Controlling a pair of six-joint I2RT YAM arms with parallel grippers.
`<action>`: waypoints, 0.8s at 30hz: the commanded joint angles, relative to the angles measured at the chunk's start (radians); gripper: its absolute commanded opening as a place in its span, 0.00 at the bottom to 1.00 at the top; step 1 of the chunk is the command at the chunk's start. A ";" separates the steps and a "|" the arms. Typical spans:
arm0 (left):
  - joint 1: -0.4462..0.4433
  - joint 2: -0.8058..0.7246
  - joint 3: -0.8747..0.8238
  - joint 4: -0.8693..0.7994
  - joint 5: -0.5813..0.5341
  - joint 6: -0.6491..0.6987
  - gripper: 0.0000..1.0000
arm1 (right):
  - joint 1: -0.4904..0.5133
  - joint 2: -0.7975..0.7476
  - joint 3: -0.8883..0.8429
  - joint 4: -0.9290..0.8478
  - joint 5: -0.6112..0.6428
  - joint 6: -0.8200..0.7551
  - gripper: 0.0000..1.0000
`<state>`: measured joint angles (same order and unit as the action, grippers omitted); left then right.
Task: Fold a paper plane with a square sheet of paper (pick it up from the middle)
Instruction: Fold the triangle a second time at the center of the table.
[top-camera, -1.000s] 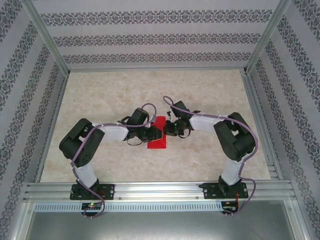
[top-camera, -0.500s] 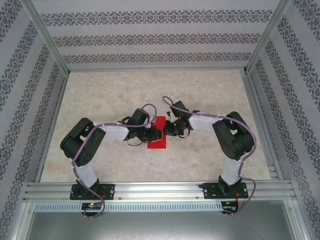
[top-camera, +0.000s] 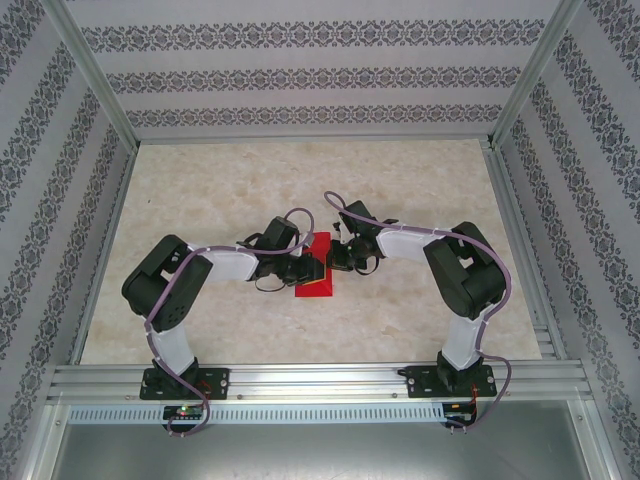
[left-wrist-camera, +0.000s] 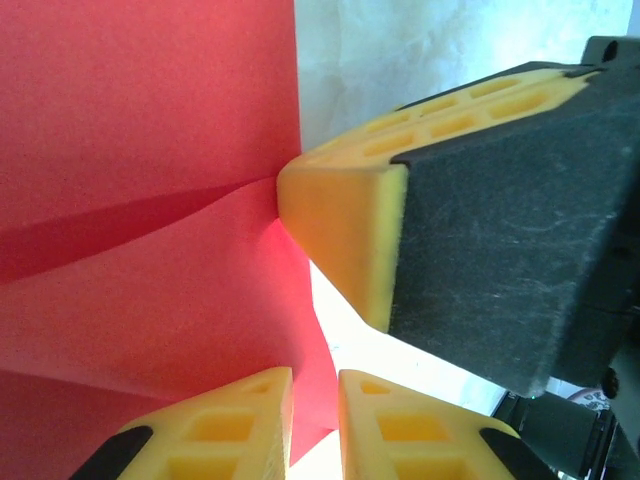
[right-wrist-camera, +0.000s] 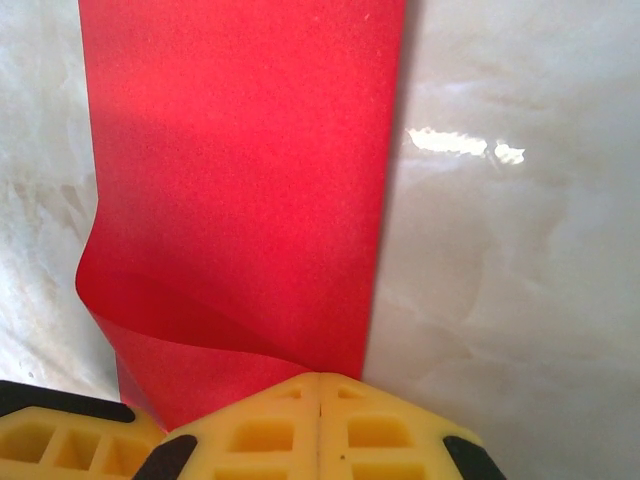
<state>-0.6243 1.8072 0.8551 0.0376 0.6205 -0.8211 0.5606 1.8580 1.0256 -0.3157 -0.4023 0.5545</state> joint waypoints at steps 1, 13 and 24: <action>-0.011 0.021 0.025 0.027 0.006 0.000 0.19 | -0.008 0.016 0.015 -0.020 0.035 0.011 0.04; -0.011 0.032 0.026 -0.007 -0.020 0.005 0.18 | -0.011 0.014 0.017 -0.026 0.040 0.013 0.03; -0.011 0.031 0.018 -0.017 -0.031 -0.011 0.16 | -0.012 0.000 0.026 -0.027 0.032 0.010 0.05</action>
<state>-0.6243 1.8256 0.8581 0.0334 0.6117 -0.8215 0.5602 1.8580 1.0313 -0.3260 -0.3996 0.5552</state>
